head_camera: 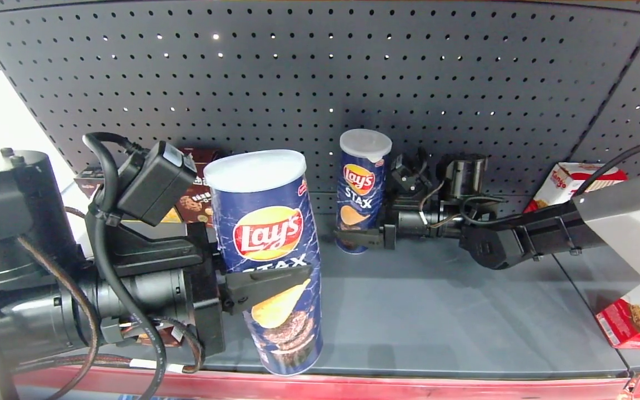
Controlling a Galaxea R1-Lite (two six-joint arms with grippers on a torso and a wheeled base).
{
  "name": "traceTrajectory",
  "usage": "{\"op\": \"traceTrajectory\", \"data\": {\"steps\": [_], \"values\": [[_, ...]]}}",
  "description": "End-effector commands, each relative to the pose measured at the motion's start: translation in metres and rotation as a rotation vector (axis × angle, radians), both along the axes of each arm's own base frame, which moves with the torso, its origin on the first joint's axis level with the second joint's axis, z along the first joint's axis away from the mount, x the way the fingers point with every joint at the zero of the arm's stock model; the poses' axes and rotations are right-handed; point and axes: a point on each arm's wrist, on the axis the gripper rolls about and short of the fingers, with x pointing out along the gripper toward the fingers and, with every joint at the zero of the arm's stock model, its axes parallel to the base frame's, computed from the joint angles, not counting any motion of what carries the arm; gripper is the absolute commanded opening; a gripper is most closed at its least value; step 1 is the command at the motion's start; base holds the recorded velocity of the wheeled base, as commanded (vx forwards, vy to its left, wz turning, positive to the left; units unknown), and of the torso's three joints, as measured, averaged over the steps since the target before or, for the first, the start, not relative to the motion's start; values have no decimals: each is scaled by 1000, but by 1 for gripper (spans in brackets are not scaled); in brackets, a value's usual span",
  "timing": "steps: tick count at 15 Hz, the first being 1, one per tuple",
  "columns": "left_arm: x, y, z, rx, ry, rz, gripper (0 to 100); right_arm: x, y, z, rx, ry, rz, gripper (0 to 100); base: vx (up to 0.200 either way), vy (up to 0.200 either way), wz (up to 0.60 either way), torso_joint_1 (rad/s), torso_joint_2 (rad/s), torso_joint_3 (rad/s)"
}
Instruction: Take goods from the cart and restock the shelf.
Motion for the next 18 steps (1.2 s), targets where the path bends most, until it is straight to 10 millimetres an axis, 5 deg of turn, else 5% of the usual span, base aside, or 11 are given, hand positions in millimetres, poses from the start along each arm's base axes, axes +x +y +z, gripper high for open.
{"op": "traceTrajectory", "data": {"steps": [1, 12, 13, 18], "values": [[0, 0, 0, 0, 0, 0, 0, 0, 4, -5, -6, 15, -4, 100, 0, 0, 0, 0, 0, 0], [-6, 5, -6, 10, 13, 4, 0, -9, 0, 2, -3, 15, 9, 100, 0, 0, 0, 0, 0, 0], [-6, 6, -5, 7, 12, 6, 0, -8, 0, 3, 1, 11, -3, 0, 0, 0, 0, 0, 0, 0], [-9, 7, -8, 12, 17, 4, 0, -10, -1, 6, 4, 11, -21, 0, 0, 0, 0, 0, 0, 0]]}}
